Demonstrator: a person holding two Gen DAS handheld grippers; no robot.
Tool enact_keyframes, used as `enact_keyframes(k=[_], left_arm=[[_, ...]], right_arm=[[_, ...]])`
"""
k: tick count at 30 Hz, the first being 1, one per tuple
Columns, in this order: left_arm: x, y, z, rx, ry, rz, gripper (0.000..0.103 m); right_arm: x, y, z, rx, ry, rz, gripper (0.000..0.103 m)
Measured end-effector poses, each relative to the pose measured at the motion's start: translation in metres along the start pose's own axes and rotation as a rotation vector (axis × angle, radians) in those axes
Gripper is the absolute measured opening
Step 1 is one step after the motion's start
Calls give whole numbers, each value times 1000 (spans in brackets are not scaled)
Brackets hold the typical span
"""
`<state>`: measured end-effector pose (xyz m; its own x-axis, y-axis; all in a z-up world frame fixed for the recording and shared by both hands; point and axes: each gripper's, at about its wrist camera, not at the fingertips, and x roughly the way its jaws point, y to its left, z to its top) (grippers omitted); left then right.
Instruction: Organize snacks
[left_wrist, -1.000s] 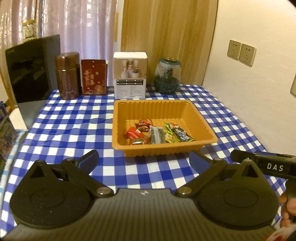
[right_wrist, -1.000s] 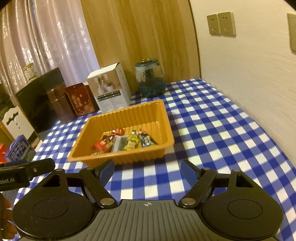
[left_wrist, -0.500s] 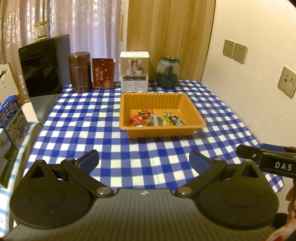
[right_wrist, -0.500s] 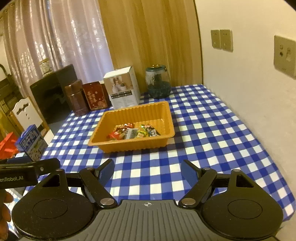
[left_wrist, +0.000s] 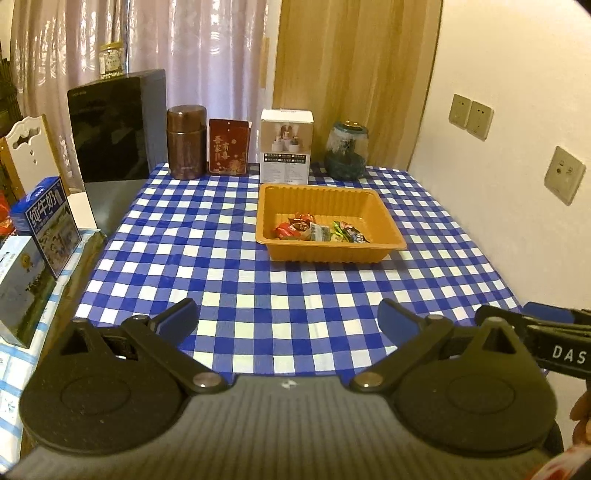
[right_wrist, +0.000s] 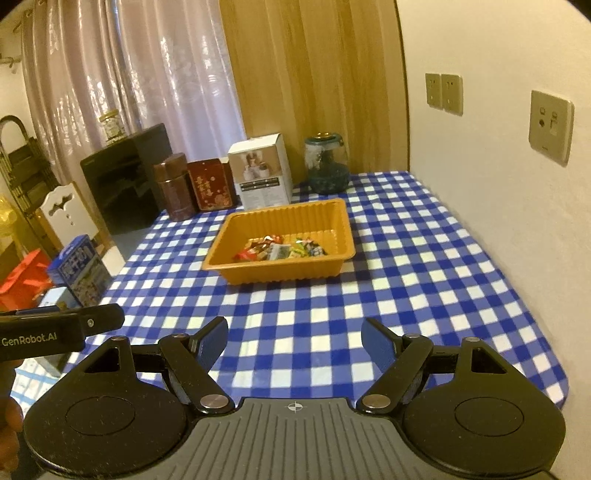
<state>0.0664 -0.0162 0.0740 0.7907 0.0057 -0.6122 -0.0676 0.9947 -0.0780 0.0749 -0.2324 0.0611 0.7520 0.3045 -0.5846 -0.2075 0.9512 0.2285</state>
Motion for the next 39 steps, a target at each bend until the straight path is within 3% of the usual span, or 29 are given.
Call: enact_keyframes(k=[20,39], left_arm=[[-52,-9,-28,41,-24,-4,103],[-54,-11,-33,44,-21,-11,103]], right_arm=[[-55,19,-19,-42,15,-7,79],[-61,22,-20,-45,0,-2,79]])
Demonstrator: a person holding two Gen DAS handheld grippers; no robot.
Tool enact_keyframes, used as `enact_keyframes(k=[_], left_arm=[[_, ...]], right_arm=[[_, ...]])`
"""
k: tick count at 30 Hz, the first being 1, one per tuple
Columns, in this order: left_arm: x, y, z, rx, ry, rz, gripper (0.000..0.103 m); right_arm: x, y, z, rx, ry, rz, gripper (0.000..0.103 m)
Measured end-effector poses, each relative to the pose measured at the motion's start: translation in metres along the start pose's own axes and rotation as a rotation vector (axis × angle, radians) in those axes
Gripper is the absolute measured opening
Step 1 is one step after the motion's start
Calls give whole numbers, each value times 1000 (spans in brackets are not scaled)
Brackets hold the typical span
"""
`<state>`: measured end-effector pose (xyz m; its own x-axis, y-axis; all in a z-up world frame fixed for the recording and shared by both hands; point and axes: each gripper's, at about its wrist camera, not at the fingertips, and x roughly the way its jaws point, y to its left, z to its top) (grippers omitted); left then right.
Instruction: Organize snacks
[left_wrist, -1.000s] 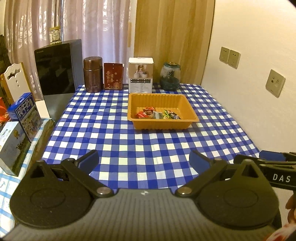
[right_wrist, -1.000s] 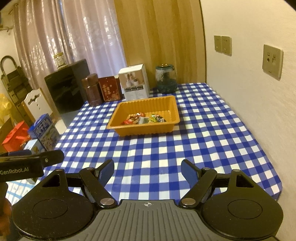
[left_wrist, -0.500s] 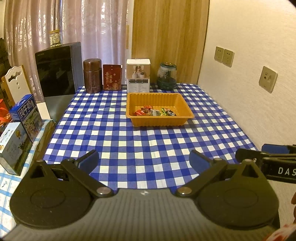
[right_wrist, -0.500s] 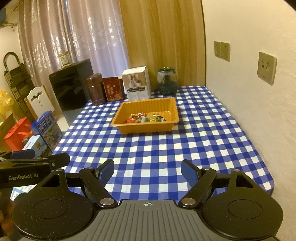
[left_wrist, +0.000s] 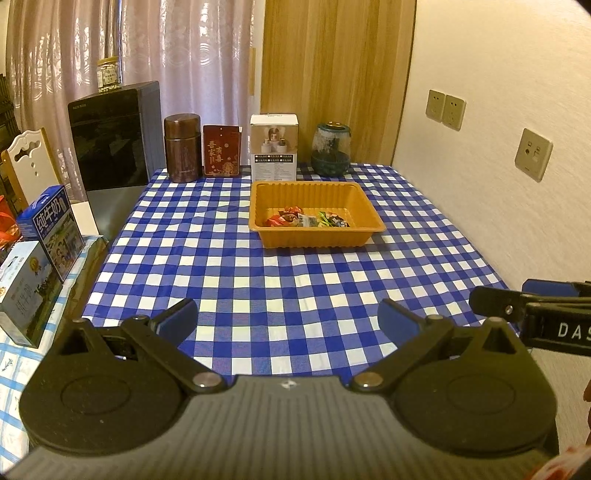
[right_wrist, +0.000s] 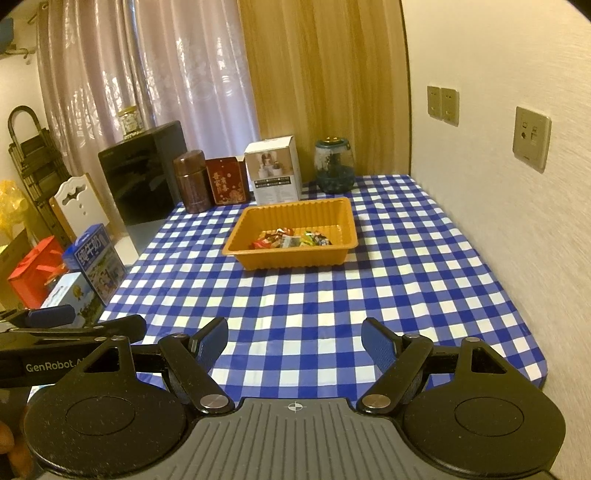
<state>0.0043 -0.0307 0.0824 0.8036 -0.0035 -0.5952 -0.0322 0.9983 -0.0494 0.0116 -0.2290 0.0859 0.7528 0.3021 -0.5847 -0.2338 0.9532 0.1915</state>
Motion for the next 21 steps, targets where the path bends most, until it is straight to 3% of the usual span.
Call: enact_keyframes(k=[21], left_arm=[[3,2,-2,-3,1,1,103]], right_arm=[[3,-1,-3,-4,2,-4,79]])
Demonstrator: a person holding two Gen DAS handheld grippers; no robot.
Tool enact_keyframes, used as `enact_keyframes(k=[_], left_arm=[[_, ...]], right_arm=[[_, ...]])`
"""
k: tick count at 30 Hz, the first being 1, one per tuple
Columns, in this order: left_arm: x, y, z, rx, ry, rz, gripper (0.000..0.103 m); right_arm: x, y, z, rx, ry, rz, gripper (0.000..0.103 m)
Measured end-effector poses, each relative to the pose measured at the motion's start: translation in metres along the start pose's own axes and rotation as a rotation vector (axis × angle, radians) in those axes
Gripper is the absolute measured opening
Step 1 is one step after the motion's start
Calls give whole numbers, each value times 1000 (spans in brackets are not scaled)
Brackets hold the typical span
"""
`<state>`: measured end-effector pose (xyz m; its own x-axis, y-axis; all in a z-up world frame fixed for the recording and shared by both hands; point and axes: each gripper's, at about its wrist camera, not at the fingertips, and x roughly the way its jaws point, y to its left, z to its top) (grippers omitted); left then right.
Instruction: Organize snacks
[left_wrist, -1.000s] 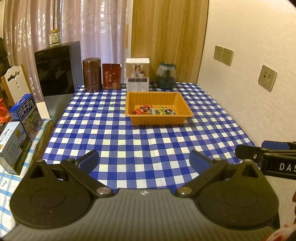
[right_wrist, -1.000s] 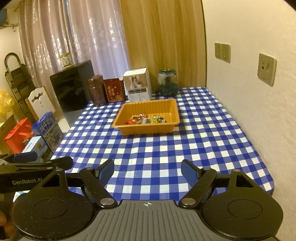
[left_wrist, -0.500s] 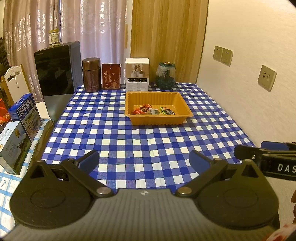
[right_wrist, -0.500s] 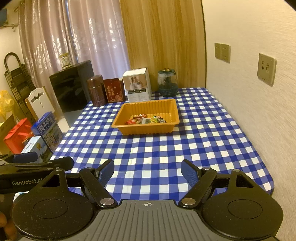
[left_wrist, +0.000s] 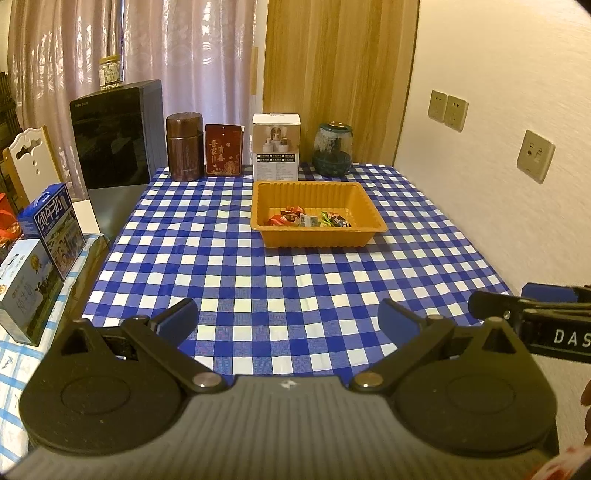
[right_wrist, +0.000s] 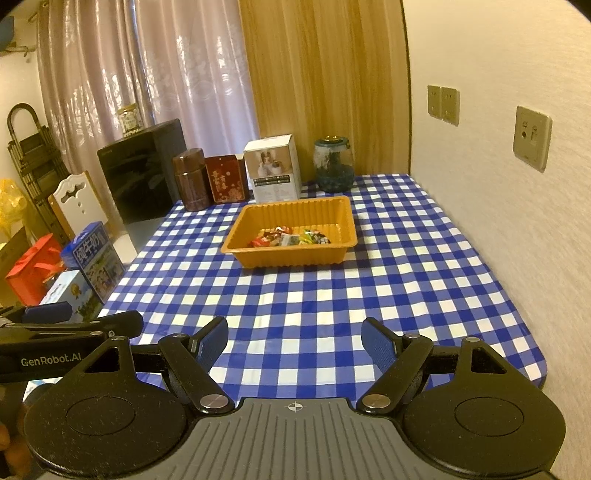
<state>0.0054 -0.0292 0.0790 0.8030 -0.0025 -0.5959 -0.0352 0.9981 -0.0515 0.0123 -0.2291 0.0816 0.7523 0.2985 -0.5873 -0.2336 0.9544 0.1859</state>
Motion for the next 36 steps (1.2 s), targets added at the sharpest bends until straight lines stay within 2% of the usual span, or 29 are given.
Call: enact_keyframes(k=[36], left_arm=[[2,-1,-3,-4,3,-2,103]], right_arm=[[2,-2,-2,2,0,-2,79]])
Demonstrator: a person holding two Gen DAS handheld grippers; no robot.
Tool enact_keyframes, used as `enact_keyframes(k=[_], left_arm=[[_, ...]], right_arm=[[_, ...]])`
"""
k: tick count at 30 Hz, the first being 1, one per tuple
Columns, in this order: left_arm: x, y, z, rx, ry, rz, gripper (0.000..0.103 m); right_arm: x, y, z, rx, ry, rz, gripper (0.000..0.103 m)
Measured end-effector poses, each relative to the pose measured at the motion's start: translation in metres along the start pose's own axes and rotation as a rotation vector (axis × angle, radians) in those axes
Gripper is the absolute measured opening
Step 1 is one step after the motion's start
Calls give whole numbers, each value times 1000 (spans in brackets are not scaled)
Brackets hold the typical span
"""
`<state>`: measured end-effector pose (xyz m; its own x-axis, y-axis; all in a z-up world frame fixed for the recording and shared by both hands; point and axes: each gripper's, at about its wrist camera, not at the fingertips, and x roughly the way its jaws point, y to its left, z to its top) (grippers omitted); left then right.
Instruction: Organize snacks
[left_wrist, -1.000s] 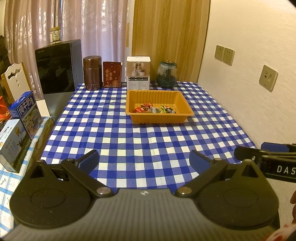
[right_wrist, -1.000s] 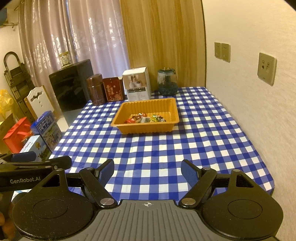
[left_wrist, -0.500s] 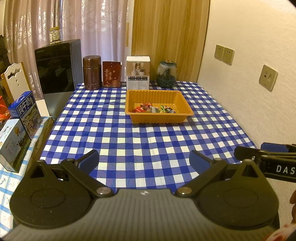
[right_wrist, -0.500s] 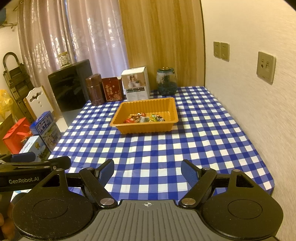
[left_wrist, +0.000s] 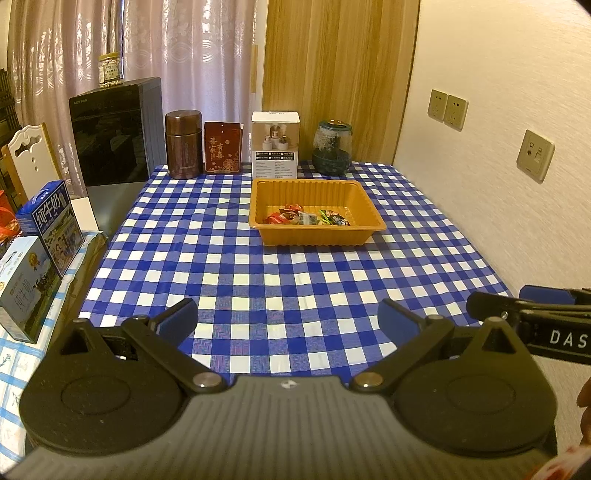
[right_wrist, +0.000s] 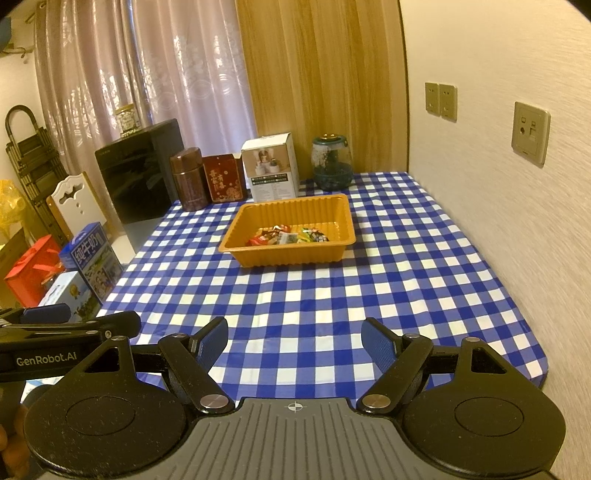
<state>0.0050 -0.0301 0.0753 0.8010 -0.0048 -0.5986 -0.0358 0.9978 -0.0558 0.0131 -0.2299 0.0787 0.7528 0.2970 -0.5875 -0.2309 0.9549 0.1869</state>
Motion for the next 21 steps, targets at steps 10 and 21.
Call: enact_keyframes(k=[10,21], left_arm=[[1,-1,-1,1,1,0,103],[0,-1,-1,-2,-7,4,103]], right_arm=[[1,-1,0,1,0,-1,79],[1,-1,0,1,0,-1,79]])
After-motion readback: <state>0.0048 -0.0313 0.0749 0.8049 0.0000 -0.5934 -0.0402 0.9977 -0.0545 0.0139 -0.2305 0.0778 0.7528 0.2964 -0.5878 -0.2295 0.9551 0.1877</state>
